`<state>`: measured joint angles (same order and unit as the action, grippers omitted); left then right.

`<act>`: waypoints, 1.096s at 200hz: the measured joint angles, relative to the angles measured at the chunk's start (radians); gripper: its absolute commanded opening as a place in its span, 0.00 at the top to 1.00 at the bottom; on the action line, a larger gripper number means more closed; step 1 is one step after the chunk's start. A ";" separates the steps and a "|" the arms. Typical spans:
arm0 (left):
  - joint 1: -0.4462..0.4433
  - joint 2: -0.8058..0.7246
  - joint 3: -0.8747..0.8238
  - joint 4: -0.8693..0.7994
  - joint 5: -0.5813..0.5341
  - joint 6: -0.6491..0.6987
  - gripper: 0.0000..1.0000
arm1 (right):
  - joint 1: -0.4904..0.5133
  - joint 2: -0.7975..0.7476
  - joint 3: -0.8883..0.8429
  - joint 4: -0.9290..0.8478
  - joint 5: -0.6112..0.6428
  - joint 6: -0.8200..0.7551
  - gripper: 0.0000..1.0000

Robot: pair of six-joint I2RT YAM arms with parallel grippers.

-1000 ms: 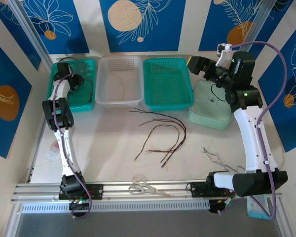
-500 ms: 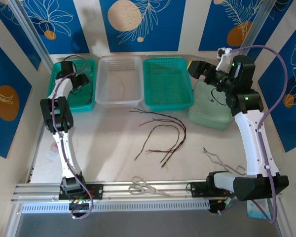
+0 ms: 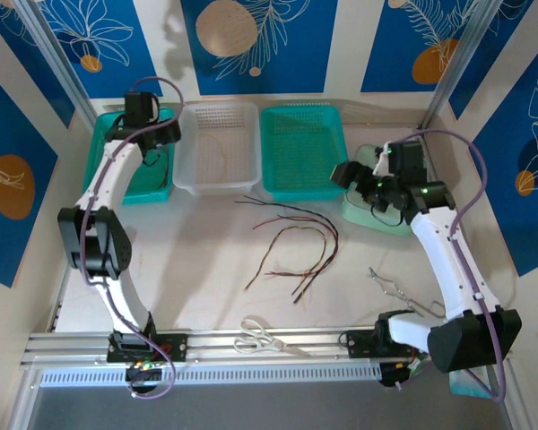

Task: Untangle the cables

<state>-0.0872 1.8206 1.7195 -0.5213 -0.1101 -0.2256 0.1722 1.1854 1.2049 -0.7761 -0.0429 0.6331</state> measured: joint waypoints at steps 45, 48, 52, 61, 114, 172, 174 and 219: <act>-0.126 -0.167 -0.174 -0.050 0.005 0.008 0.27 | 0.176 -0.027 -0.127 -0.080 0.110 0.074 0.10; -0.132 -0.176 -0.184 -0.052 0.006 0.008 0.27 | 0.183 -0.031 -0.138 -0.085 0.116 0.083 0.11; -0.140 -0.192 -0.201 -0.056 0.013 0.010 0.27 | 0.195 -0.035 -0.154 -0.090 0.121 0.087 0.12; -0.155 -0.230 -0.239 -0.070 0.024 0.012 0.27 | 0.224 -0.048 -0.194 -0.101 0.134 0.114 0.15; -0.238 -0.505 -0.499 -0.107 0.103 -0.034 0.27 | 0.390 -0.101 -0.362 -0.109 0.153 0.236 0.44; -0.388 -0.608 -0.719 -0.051 0.135 -0.119 0.28 | 0.410 0.022 -0.383 -0.087 0.190 0.263 0.58; -0.391 -0.608 -0.725 -0.048 0.136 -0.121 0.28 | 0.409 0.029 -0.382 -0.088 0.194 0.266 0.58; -0.481 -0.620 -0.843 0.021 0.135 -0.206 0.28 | 0.365 0.123 -0.383 -0.064 0.254 0.303 0.62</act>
<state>-0.5678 1.2011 0.8761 -0.5003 0.0250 -0.4316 0.5373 1.3087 0.8223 -0.8398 0.2111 0.9360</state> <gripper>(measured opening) 0.716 0.389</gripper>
